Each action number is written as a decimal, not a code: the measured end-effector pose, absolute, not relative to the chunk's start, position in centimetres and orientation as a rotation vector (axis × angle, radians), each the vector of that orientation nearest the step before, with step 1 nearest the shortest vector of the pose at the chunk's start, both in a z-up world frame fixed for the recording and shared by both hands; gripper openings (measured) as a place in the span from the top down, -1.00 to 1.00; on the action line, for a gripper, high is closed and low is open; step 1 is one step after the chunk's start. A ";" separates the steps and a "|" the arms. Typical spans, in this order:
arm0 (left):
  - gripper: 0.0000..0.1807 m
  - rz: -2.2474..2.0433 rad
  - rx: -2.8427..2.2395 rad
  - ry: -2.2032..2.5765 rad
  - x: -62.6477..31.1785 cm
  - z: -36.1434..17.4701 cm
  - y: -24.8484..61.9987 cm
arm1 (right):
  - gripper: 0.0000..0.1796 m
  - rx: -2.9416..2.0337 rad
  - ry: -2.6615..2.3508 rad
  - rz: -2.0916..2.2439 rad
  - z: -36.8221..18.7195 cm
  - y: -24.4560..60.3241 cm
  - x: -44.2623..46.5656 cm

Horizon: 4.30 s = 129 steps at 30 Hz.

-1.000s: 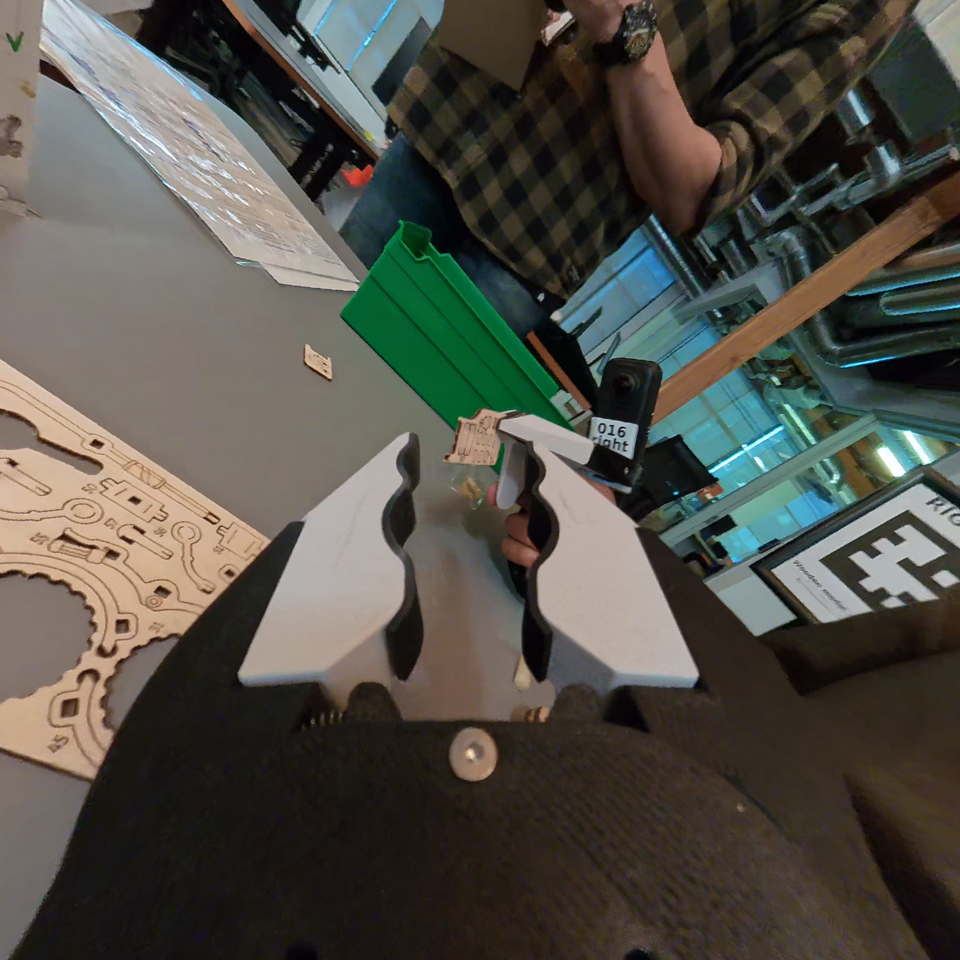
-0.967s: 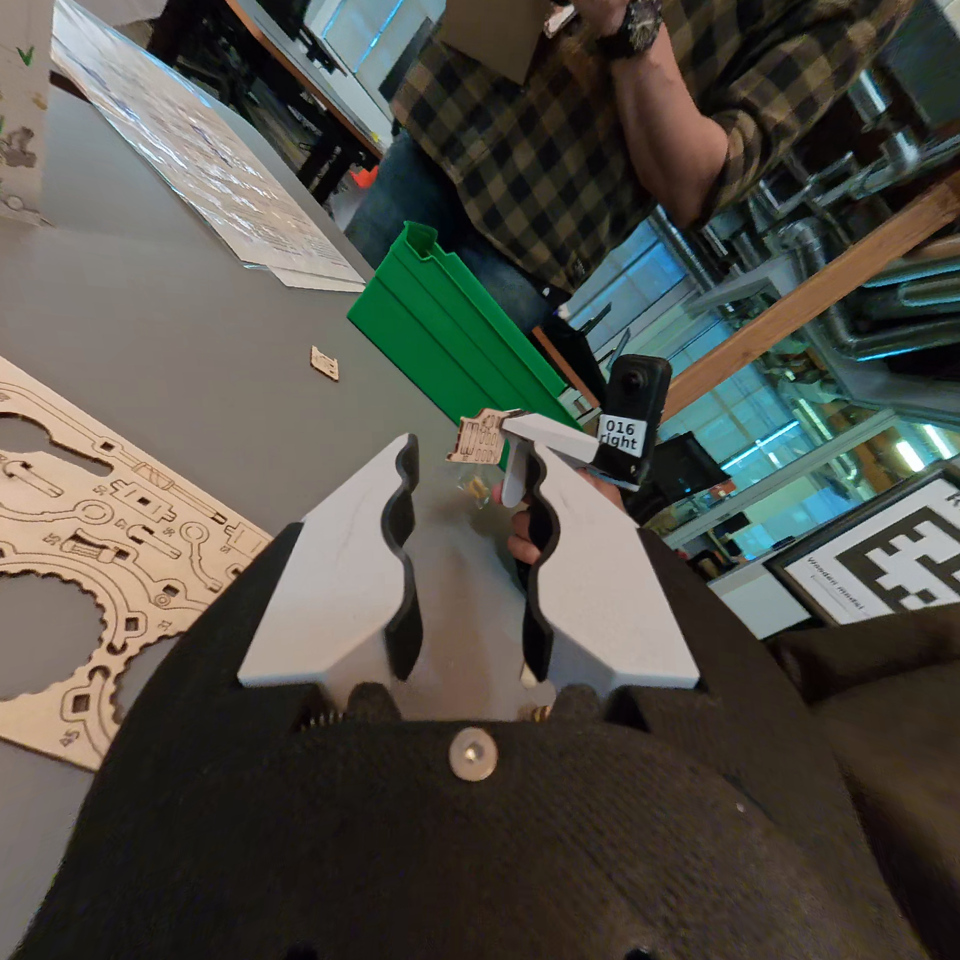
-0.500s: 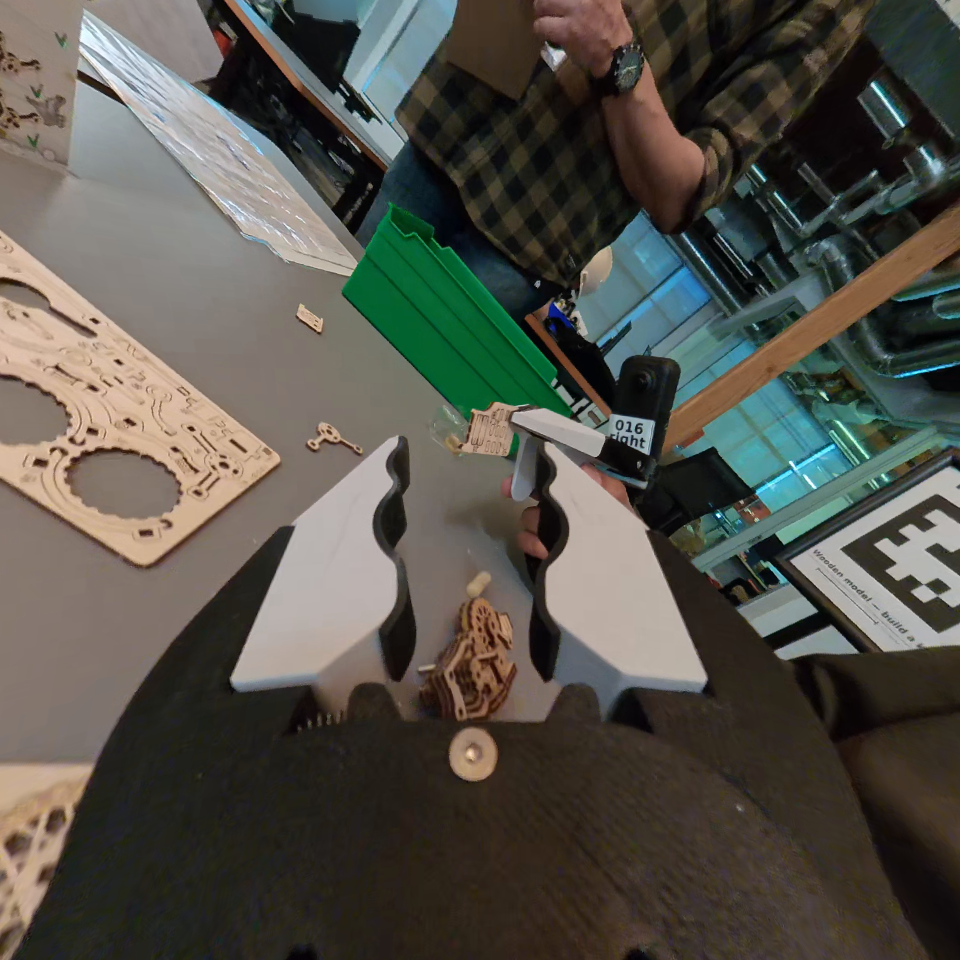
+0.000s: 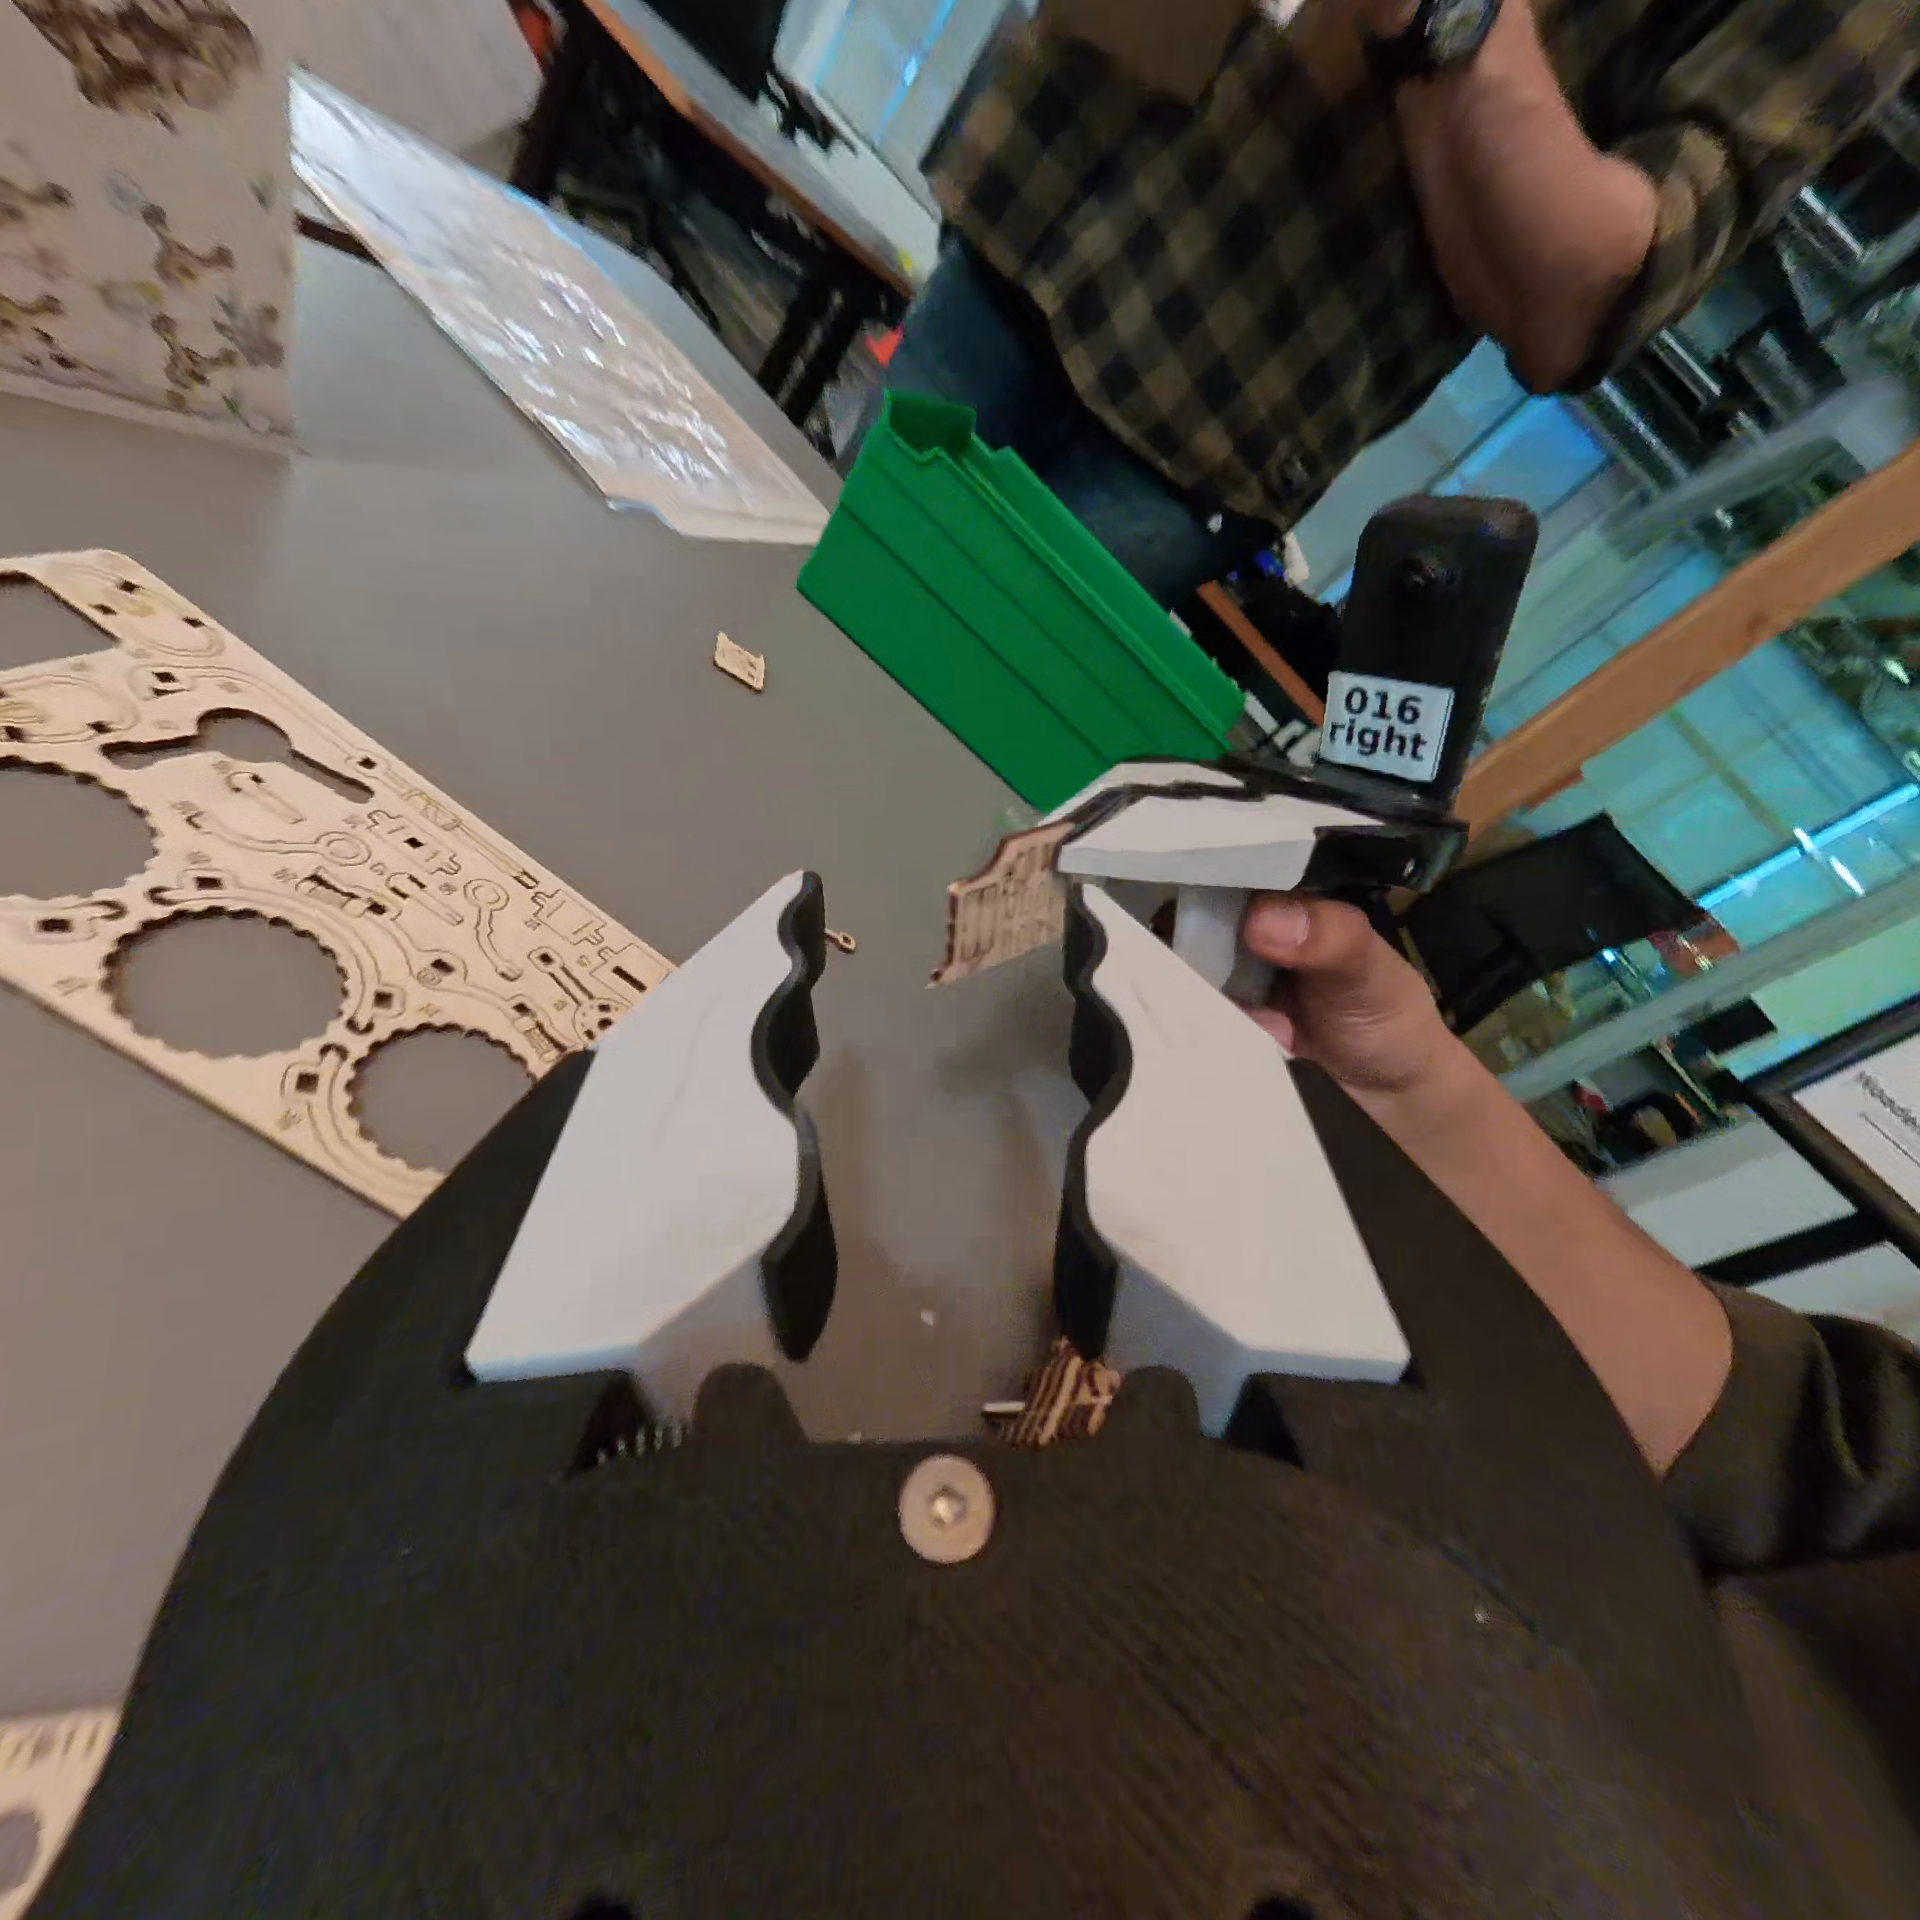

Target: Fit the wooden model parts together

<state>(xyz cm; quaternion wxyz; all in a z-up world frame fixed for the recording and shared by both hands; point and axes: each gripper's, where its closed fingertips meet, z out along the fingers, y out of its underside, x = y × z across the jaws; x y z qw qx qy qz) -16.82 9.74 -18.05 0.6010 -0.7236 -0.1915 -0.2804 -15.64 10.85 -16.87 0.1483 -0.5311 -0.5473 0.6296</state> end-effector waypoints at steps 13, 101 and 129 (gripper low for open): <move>0.89 -0.963 -1.716 -0.321 -12.6 -20.7 11.7 | 1.00 -1.654 -1.463 2.111 -19.7 11.3 -13.9; 1.00 -0.904 -1.703 -0.352 -13.3 -20.7 11.7 | 0.92 -1.708 -1.446 1.877 -20.8 12.3 -14.2; 1.00 -0.897 -1.675 -0.375 -13.8 -20.4 11.7 | 0.75 -1.590 -1.390 1.950 -18.8 13.5 -13.9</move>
